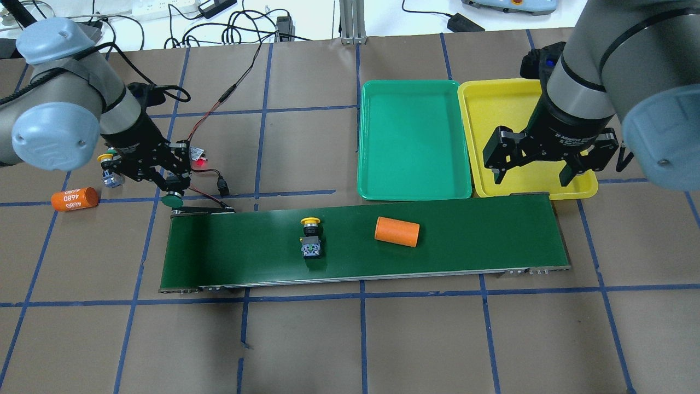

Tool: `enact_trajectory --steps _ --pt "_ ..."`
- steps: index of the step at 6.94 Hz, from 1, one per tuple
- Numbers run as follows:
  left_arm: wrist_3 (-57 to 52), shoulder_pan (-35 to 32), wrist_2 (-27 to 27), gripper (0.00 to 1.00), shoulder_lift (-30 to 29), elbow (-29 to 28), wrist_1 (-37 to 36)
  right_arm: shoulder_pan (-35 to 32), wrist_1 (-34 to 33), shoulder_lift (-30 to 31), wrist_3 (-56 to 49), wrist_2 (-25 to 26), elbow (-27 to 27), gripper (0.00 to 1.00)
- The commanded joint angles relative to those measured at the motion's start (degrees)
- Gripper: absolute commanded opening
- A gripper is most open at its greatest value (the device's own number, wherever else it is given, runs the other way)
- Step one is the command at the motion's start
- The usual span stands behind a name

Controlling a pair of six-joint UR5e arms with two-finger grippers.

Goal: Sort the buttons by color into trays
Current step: 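Carry the black-bodied button onto the belt and release it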

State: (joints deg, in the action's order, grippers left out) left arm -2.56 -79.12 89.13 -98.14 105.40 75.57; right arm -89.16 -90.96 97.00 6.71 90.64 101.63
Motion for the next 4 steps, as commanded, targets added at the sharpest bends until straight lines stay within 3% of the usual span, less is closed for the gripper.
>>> enact_trajectory --steps 1,2,4 --pt "3.4 -2.6 0.0 0.0 4.2 9.5 -5.6 -1.2 -4.1 -1.5 2.9 -1.8 1.6 1.0" --pt "4.5 -2.9 0.0 0.0 4.9 14.7 -12.7 -4.1 -5.5 -3.1 3.5 -1.8 2.0 1.0" --pt "5.5 -3.0 0.3 0.0 6.9 17.5 -13.5 -9.2 -14.4 -9.6 8.4 -1.9 1.8 1.0"
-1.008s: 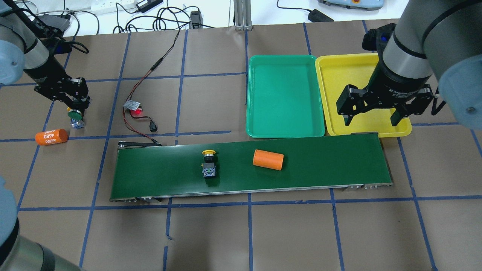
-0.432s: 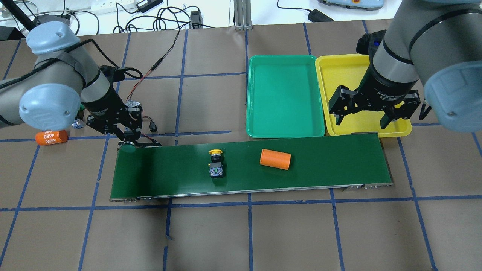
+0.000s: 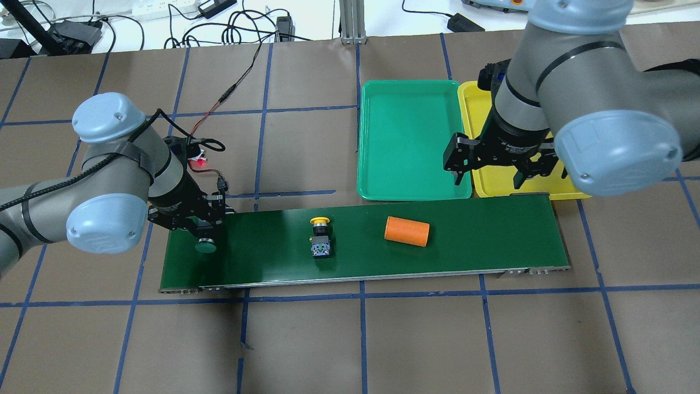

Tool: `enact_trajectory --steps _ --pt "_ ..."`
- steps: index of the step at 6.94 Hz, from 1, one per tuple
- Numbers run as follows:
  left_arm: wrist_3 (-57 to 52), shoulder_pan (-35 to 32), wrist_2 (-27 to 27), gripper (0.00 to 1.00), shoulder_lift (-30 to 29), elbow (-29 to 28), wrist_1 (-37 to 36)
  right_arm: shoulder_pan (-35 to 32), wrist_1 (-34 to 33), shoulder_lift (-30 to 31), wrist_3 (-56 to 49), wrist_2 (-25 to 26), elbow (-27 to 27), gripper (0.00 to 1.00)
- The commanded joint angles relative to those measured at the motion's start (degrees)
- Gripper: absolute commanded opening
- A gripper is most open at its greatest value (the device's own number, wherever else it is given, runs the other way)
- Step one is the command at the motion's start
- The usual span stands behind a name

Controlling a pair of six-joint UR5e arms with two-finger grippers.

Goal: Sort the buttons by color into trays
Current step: 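Grasp a green-ringed button with left gripper while right gripper moves over belt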

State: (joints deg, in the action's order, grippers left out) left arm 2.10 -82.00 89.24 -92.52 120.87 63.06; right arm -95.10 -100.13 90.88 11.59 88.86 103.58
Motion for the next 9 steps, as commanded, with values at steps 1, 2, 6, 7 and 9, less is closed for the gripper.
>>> enact_trajectory --steps 1,2,6,7,9 --pt "2.0 -0.2 0.1 0.34 1.6 2.3 -0.6 -7.0 -5.9 -4.6 10.7 0.2 0.0 1.0" --pt "2.2 -0.2 0.0 0.99 1.4 2.0 -1.7 -8.6 -9.1 -6.1 12.3 0.9 -0.1 1.0" --pt "-8.3 7.2 0.1 1.0 -7.7 -21.8 11.4 -8.6 -8.8 -6.2 12.3 1.0 0.0 1.0" --pt "-11.5 10.2 0.1 1.0 -13.2 -27.0 11.0 -8.4 -8.8 -5.8 11.8 1.0 -0.1 1.0" --pt "-18.2 13.6 0.5 1.0 -25.1 -38.4 10.5 -8.6 -8.7 -5.6 11.9 1.1 0.1 1.0"
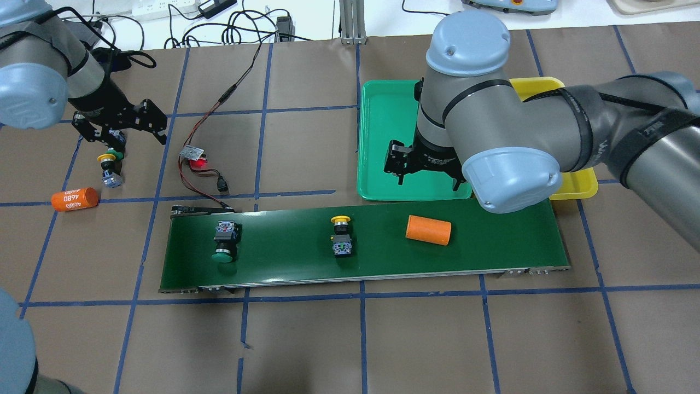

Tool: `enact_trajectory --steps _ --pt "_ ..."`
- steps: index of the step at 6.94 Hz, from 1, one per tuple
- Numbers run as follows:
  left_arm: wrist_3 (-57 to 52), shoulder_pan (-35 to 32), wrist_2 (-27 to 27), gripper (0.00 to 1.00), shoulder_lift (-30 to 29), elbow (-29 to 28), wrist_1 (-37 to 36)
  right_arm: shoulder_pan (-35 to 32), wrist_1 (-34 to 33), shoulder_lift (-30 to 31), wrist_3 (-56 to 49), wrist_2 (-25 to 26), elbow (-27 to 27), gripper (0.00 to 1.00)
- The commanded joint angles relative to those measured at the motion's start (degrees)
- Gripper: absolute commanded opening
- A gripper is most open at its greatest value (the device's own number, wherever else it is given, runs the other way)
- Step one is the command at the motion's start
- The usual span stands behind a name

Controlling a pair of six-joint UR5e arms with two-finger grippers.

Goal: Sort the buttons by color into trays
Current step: 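Grasp a green-ringed button with left gripper while right gripper moves over belt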

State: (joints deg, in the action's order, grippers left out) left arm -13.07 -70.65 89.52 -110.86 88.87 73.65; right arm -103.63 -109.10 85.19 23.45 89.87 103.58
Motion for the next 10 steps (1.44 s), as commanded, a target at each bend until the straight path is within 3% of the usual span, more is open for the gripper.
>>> enact_trajectory --steps 1,3,9,10 --pt "-3.0 4.4 0.0 1.0 -10.4 -8.0 -0.5 -0.1 0.1 0.2 0.7 0.0 0.4 1.0" --pt "-3.1 8.4 0.0 1.0 -13.0 -6.5 -3.1 -0.1 0.0 0.2 0.8 -0.2 0.5 1.0" --pt "-8.0 10.2 1.0 0.97 -16.6 -4.0 -8.3 -0.3 -0.5 -1.1 0.6 -1.2 1.5 1.0" --pt "-8.4 10.5 1.0 0.79 -16.7 -3.4 -8.2 -0.4 -0.7 -1.4 0.5 -1.1 1.9 1.0"
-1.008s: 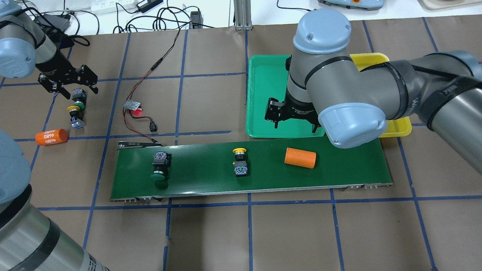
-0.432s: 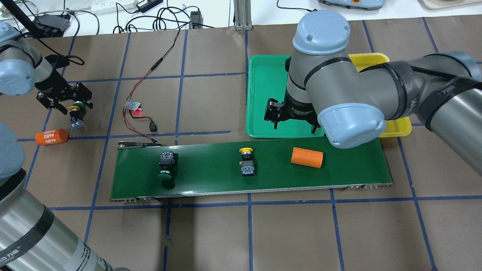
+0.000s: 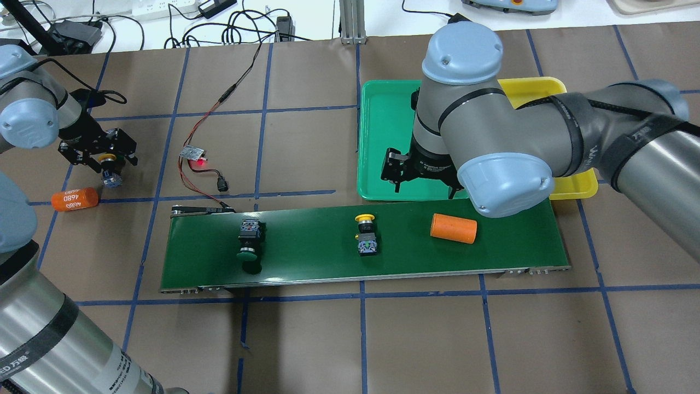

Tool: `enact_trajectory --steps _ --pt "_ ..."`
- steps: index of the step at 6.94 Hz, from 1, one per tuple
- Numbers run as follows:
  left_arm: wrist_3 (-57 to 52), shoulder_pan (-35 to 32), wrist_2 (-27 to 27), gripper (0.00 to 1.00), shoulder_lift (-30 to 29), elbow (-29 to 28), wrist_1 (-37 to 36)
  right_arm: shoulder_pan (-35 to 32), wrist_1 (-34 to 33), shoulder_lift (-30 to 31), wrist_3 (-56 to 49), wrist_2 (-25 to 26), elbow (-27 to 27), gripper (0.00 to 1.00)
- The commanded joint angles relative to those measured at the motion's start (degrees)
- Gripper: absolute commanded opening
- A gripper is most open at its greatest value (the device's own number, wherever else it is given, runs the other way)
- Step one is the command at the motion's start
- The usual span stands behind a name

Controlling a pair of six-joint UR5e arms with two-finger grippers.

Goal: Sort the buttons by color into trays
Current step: 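Place green-ringed button on belt while right gripper grasps yellow-capped button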

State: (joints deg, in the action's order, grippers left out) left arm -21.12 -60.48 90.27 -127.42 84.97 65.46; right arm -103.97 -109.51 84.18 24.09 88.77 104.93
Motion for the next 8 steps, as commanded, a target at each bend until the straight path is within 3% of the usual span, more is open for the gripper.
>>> enact_trajectory --steps 1,2,5,6,8 --pt "-0.6 0.4 0.3 0.33 0.4 1.9 -0.1 -0.2 -0.3 -0.9 -0.5 0.0 0.5 1.0" --pt "-0.6 0.2 0.3 0.06 1.0 2.2 -0.1 -0.9 -0.4 -1.2 -0.6 0.0 0.5 1.0" --pt "1.2 -5.7 0.5 0.0 8.8 3.3 7.2 -3.3 -3.2 -4.8 -0.4 -1.5 0.5 1.0" --pt "2.9 -10.0 -1.0 0.0 14.7 6.6 12.1 -3.9 -3.2 -5.9 0.0 -1.8 0.6 1.0" --pt "9.6 -15.3 -4.6 0.0 27.3 18.9 12.7 -4.7 -2.7 -7.3 0.0 -1.7 2.3 1.0"
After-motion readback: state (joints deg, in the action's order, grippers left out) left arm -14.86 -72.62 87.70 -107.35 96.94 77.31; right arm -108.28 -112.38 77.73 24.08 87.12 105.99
